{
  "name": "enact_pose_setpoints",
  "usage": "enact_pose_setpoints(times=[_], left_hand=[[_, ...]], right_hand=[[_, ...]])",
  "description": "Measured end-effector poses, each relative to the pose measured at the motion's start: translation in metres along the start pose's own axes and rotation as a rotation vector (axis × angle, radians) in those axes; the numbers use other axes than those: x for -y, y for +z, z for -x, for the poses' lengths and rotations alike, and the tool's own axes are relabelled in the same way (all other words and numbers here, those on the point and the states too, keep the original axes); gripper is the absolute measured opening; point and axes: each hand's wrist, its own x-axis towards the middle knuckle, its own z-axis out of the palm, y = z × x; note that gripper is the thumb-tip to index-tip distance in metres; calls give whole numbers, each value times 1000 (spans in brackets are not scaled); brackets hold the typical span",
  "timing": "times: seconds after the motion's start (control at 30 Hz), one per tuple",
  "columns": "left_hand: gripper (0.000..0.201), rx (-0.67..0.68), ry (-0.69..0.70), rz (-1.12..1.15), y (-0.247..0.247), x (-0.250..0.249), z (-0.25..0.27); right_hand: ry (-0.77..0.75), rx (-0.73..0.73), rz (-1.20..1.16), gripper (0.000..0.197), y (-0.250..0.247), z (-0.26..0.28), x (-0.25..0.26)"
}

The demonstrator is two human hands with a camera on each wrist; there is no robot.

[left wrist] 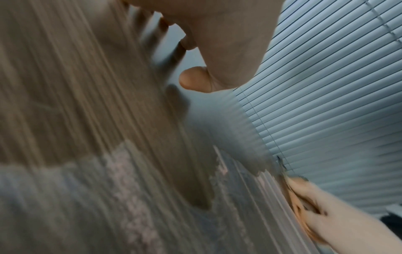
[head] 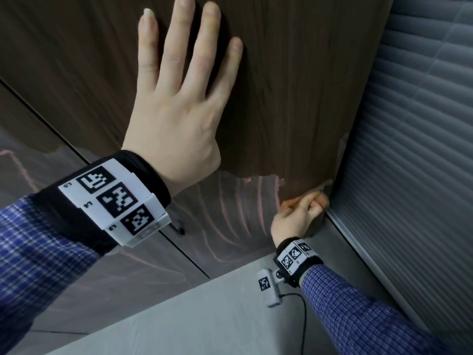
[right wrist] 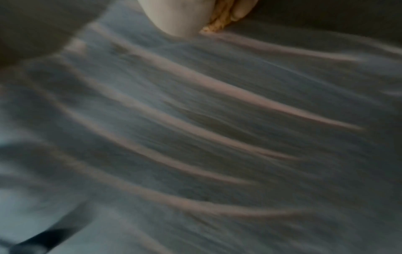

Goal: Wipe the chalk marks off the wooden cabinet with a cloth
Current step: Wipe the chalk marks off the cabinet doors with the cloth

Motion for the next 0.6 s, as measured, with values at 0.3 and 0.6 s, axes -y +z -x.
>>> enact_pose_setpoints(times=[0.3,0.6], left_hand=[[74,-11,20,-15,-2,2,-1],[79,24,32,-19,-6,2,0]], right_hand=[[241,30,-14,72,-5,0,-2],[-210,122,-159,88,8,60,116]])
